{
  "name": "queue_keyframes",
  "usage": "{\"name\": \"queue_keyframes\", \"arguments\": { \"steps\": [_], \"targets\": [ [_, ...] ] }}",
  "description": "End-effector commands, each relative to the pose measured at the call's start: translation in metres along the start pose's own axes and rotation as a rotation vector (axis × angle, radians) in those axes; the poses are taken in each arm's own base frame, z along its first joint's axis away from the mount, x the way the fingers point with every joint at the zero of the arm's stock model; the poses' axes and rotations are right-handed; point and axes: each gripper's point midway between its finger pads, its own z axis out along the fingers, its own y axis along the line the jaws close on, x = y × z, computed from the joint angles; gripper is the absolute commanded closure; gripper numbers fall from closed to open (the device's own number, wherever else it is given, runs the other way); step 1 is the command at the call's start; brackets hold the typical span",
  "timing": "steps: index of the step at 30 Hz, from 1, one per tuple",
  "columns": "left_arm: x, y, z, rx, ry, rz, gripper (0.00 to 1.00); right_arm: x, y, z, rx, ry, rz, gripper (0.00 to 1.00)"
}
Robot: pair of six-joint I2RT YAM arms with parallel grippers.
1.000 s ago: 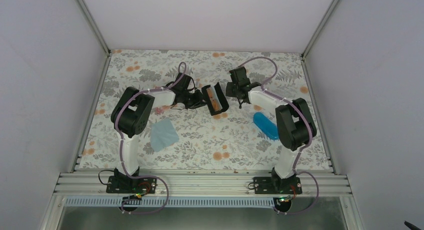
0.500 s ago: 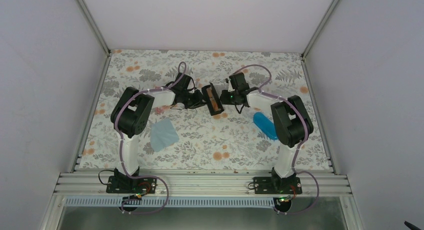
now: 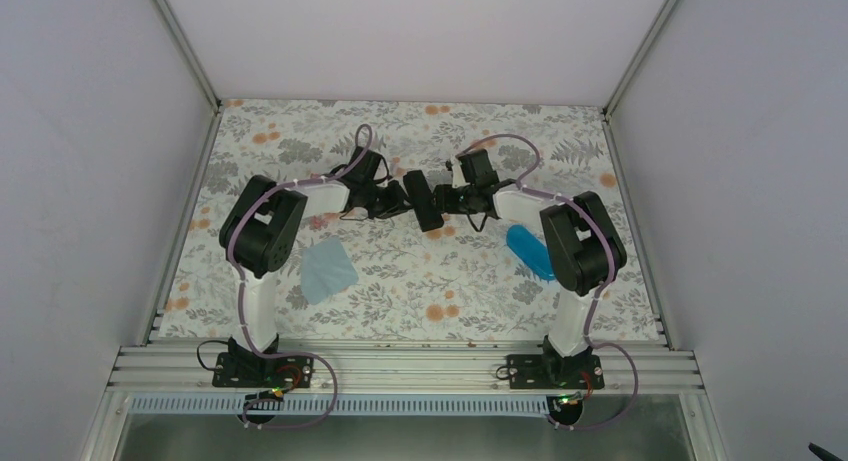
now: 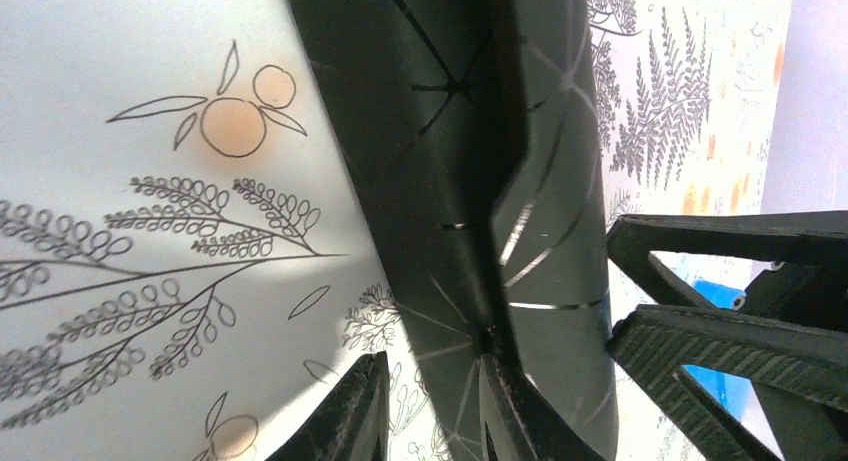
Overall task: Organize the sunglasses
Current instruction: Close the sunglasses case at the center of the board, then move the sunglasses case at the center of the board.
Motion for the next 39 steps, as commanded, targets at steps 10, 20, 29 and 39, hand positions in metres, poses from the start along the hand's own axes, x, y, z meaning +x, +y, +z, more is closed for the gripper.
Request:
{"name": "queue_keyframes", "arguments": {
  "steps": [10,20,29,39],
  "targets": [
    [-0.029,-0.019,-0.081,-0.168,-0.298,0.103,0.75,0.019,-0.004,0.017,0.163,0.062,-0.077,0.48],
    [-0.027,-0.016,-0.119,-0.219,-0.421,0.103,0.75,0.009,0.010,0.005,0.270,0.023,-0.136,0.45],
    [-0.019,-0.013,-0.138,-0.221,-0.477,0.105,0.70,0.016,0.024,0.010,0.295,0.045,-0.186,0.22],
    [-0.014,-0.007,-0.131,-0.221,-0.447,0.099,0.70,0.029,0.015,0.024,0.388,0.083,-0.209,0.23]
  ]
}}
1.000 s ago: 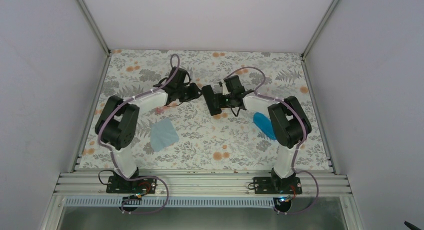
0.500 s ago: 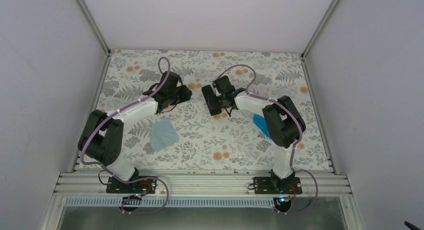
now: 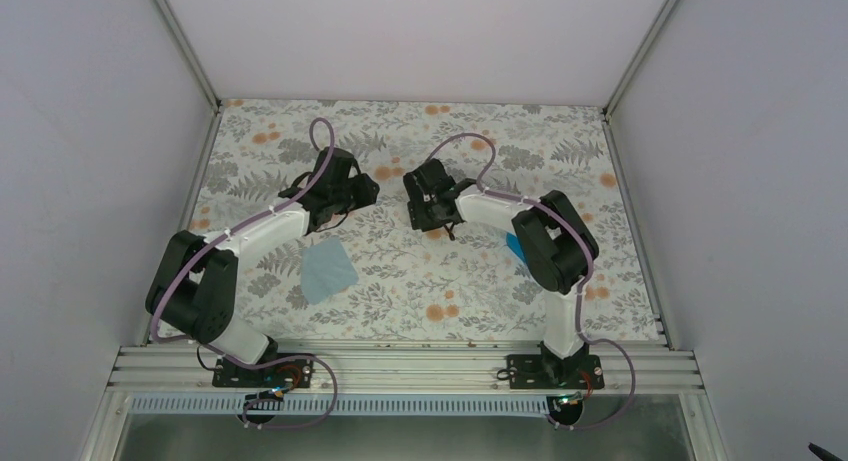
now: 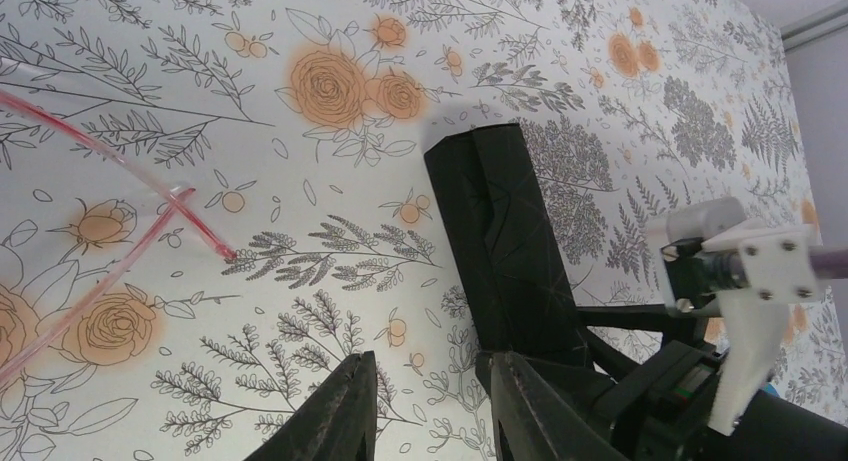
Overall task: Organize the sunglasses
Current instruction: Move the sunglasses case at the center of the board.
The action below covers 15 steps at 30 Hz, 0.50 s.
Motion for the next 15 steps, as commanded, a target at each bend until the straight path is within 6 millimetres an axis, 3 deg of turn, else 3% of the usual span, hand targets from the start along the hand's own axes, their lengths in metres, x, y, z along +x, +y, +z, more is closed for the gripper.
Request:
{"name": "queue_keyframes", "arguments": {
  "steps": [1,10,15],
  "targets": [
    [-0.002,0.002,0.001,0.003,-0.009,-0.002,0.70,0.000,-0.005,0.007,0.080,0.003,-0.015,0.24],
    [-0.002,0.001,0.001,0.014,-0.006,0.004,0.70,-0.009,-0.021,0.006,0.177,-0.043,0.062,0.45],
    [-0.004,-0.004,0.004,0.024,0.009,0.017,0.70,-0.026,-0.044,0.000,0.217,-0.096,0.120,0.48]
  ]
}}
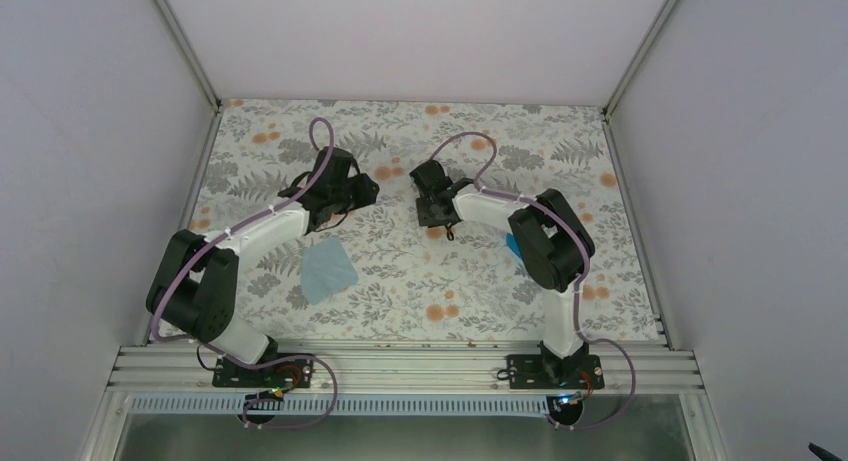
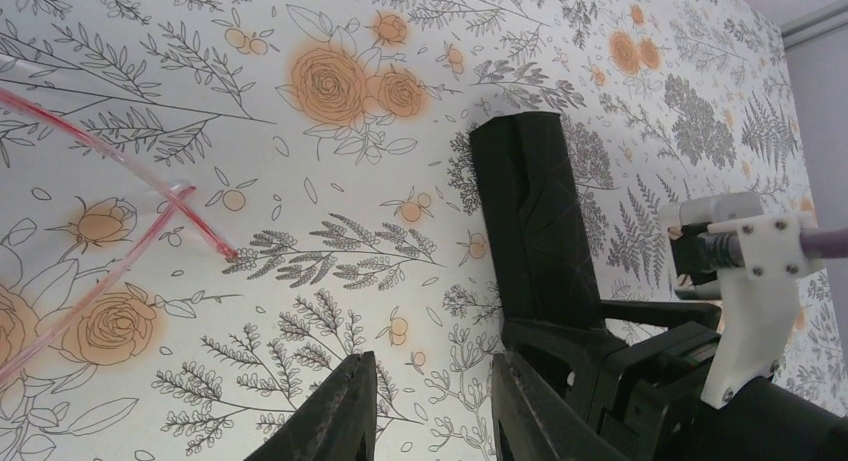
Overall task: Organize the sunglasses
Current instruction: Move the sunglasses case at the center of the board.
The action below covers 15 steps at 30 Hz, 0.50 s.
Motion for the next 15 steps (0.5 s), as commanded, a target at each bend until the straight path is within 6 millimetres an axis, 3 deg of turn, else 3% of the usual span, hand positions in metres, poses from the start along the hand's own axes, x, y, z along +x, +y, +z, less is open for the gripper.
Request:
{"name": "queue_keyframes", "arguments": {
  "steps": [1,8,15],
  "targets": [
    [-0.004,-0.005,0.004,0.016,0.006,0.022,0.70,-0.031,-0.027,-0.002,0.079,-0.087,0.083,0.49],
    [0.000,-0.005,0.006,0.020,0.023,0.020,0.70,-0.049,-0.077,0.011,0.099,-0.093,0.148,0.49],
    [0.004,-0.004,0.006,0.028,0.036,0.016,0.70,-0.058,-0.093,0.020,0.114,-0.094,0.162,0.45]
  ]
}}
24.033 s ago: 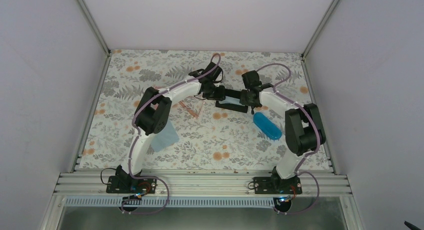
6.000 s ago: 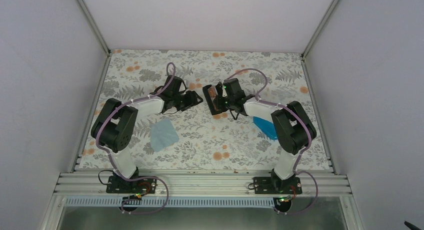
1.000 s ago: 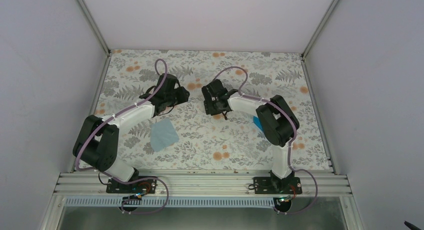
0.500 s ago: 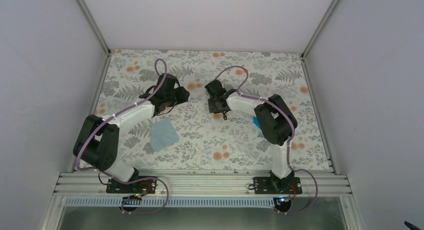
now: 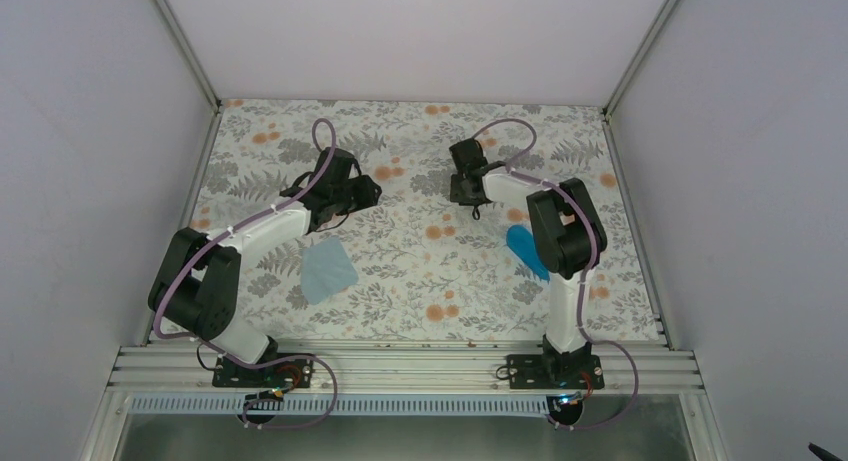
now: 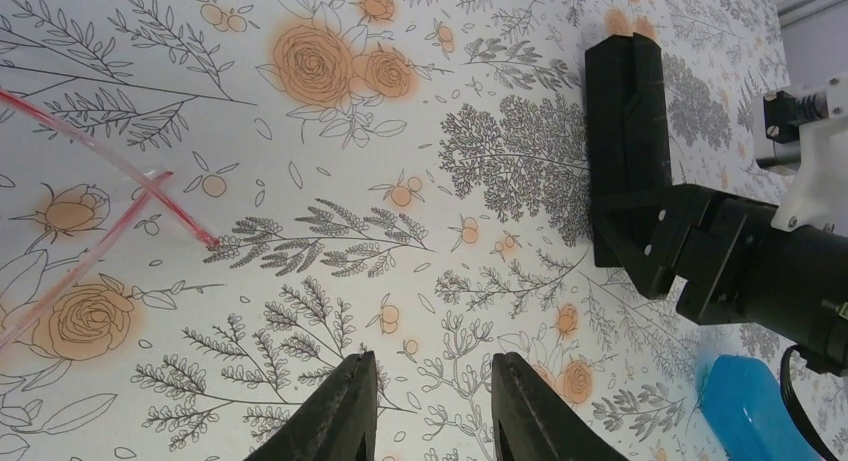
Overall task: Organize the sunglasses
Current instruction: Move the sunglasses case at the center of the board, then pick up the sunglasses case from the center of the board.
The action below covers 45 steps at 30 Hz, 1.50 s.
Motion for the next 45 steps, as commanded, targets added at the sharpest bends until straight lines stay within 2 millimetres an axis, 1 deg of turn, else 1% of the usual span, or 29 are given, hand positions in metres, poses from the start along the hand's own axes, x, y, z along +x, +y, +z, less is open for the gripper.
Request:
{"name": "queue_keyframes", "arguments": {
  "steps": [1,4,6,7,9,12,14,15,16,17,18,19,21,22,24,27,29,31,33,37,40,45],
  "targets": [
    [-0.002,-0.003,0.002,0.015,0.006,0.012,0.70,-0.018,0.006,-0.001,-0.002,-0.058,-0.012,0.42],
    [-0.003,-0.003,0.000,0.013,0.002,0.015,0.70,-0.023,0.008,-0.009,-0.026,-0.074,-0.006,0.28],
    [-0.003,-0.003,-0.001,0.008,-0.003,0.019,0.66,-0.029,0.012,-0.019,-0.059,-0.089,0.000,0.18],
    [-0.005,-0.002,-0.003,0.001,-0.010,0.017,0.63,-0.031,0.014,-0.025,-0.076,-0.091,0.004,0.12],
    [-0.007,-0.001,-0.007,-0.003,-0.029,0.015,0.58,-0.037,0.012,-0.040,-0.082,-0.107,0.025,0.01],
    [-0.012,-0.005,-0.017,0.010,-0.063,0.020,0.53,-0.042,0.000,-0.067,-0.093,-0.138,0.080,0.00],
    [-0.015,-0.008,-0.024,0.024,-0.081,0.031,0.50,-0.040,-0.019,-0.086,-0.076,-0.169,0.151,0.00],
    [-0.015,-0.009,-0.027,0.030,-0.088,0.036,0.49,-0.036,-0.031,-0.092,-0.053,-0.180,0.187,0.00],
    [-0.017,-0.011,-0.031,0.038,-0.100,0.043,0.48,-0.026,-0.046,-0.093,-0.021,-0.174,0.227,0.00],
    [-0.018,-0.013,-0.035,0.048,-0.110,0.053,0.47,-0.020,-0.062,-0.101,0.009,-0.186,0.277,0.00],
    [-0.019,-0.015,-0.039,0.058,-0.124,0.064,0.45,-0.010,-0.080,-0.103,0.052,-0.181,0.325,0.00],
    [-0.021,-0.018,-0.044,0.072,-0.141,0.081,0.45,0.008,-0.100,-0.101,0.108,-0.156,0.369,0.00],
    [-0.024,-0.023,-0.055,0.095,-0.176,0.117,0.42,0.031,-0.132,-0.104,0.174,-0.132,0.454,0.00],
    [-0.026,-0.025,-0.061,0.109,-0.197,0.132,0.40,0.042,-0.144,-0.104,0.186,-0.118,0.490,0.00],
    [-0.029,-0.032,-0.073,0.146,-0.239,0.162,0.35,0.060,-0.159,-0.102,0.160,-0.090,0.547,0.00],
    [-0.030,-0.042,-0.091,0.211,-0.287,0.199,0.27,0.079,-0.171,-0.099,0.103,-0.059,0.598,0.00],
    [-0.031,-0.049,-0.101,0.247,-0.311,0.218,0.17,0.090,-0.173,-0.097,0.069,-0.028,0.621,0.00],
    [-0.031,-0.054,-0.107,0.270,-0.320,0.235,0.07,0.100,-0.170,-0.095,0.028,0.001,0.637,0.00],
    [-0.031,-0.057,-0.110,0.283,-0.321,0.243,0.00,0.106,-0.162,-0.096,-0.023,0.031,0.635,0.00],
    [-0.029,-0.063,-0.111,0.320,-0.313,0.252,0.00,0.114,-0.136,-0.103,-0.158,0.077,0.611,0.03],
    [-0.029,-0.068,-0.112,0.343,-0.306,0.254,0.00,0.121,-0.125,-0.109,-0.198,0.089,0.610,0.04],
    [-0.027,-0.074,-0.110,0.375,-0.288,0.257,0.00,0.128,-0.101,-0.116,-0.246,0.126,0.580,0.07]
  ]
}}
